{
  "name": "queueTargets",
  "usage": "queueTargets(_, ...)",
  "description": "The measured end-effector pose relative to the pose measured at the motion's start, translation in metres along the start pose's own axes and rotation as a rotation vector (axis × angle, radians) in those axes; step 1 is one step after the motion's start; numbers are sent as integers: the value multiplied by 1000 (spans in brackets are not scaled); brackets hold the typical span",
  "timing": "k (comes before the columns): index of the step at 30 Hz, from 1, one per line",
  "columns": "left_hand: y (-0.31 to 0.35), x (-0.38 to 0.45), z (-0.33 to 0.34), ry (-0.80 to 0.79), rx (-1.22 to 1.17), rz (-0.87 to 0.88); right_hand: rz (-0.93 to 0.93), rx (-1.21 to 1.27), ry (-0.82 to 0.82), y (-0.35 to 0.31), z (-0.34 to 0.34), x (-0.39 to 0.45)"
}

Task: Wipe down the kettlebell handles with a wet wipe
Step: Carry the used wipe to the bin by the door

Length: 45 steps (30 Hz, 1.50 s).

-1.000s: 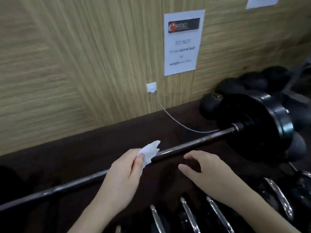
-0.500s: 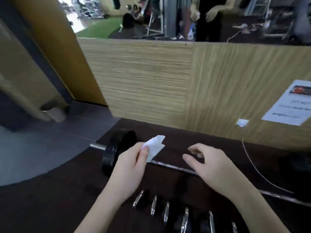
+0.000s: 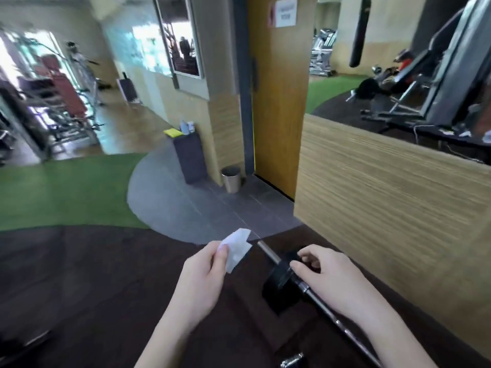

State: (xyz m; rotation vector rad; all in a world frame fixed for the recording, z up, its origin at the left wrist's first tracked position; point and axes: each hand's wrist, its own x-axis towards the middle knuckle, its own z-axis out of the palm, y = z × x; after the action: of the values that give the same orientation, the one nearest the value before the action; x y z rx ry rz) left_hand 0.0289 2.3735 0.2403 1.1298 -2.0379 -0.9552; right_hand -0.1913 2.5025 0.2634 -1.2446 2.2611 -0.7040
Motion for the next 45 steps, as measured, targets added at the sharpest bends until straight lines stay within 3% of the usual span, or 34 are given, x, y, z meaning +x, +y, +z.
queueTargets(6, -52, 42, -67, 170, 17, -54, -141, -49, -76, -74, 48, 78)
queueTargets(13, -132, 157, -144, 187, 11, -73, -168, -82, -87, -173, 111, 205)
queueTargets(23, -238, 392, -239, 81, 62, -40, -57, 16, -42, -295, 183, 405)
queueTargets(33, -308, 678, -252, -25, 73, 28, -21, 34, 63, -374, 206, 657)
queueTargets(45, -379, 1007, -267, -142, 35, 47, 150, 64, 116, -446, 221, 943)
